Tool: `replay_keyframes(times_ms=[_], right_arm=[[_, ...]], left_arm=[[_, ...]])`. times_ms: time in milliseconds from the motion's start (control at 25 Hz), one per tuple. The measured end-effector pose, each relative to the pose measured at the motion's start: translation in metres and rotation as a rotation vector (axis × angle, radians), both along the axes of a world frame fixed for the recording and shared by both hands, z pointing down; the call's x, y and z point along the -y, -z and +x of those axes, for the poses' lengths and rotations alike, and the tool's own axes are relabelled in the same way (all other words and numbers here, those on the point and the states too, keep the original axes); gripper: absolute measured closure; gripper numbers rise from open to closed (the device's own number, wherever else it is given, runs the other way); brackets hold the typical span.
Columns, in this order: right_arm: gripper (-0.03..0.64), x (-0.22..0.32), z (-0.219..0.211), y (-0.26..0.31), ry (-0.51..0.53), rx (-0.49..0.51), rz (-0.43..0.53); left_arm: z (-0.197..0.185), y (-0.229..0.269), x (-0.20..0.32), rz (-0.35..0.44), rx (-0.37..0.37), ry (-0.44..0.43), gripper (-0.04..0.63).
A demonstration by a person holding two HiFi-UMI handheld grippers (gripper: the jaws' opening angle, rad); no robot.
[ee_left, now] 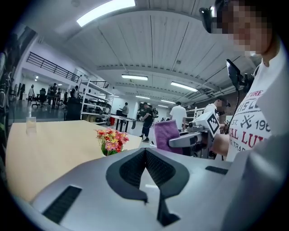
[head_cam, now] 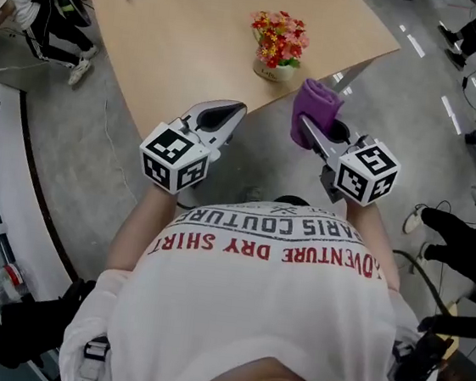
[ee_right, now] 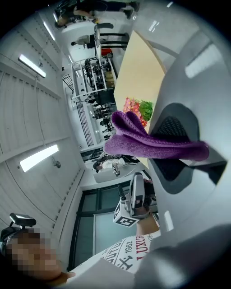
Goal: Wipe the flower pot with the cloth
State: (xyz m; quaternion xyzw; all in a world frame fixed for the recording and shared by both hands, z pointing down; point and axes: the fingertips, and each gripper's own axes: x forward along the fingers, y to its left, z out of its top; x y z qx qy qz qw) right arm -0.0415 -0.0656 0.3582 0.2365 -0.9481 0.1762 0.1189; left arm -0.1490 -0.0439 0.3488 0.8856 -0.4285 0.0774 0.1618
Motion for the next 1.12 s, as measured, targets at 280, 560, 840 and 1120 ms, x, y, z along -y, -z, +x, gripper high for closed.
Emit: replay_keyframes(times_ms=[280,560,840,1120], right_arm=[[0.555,0.019,0.004,-0.028,-0.029,-0.003,-0.076],[0.555,0.047,0.012,-0.053,-0.042,-0.014,-0.129],[0.555,0.069,0.016,-0.08,-0.041,-0.025,-0.19],[0.555,0.081,0.025,-0.093,-0.045,-0.031,-0.231]], left_arm=[[-0.017,-0.035,0.041,-0.02,0.037,0.004,0.527],[-0.02,-0.081,0.094,-0.064,0.107,-0.002,0.388],[-0.023,-0.131,0.15,-0.15,0.143,0.038,0.254],[-0.001,-0.158,0.183,-0.189,0.202,0.054,0.184]])
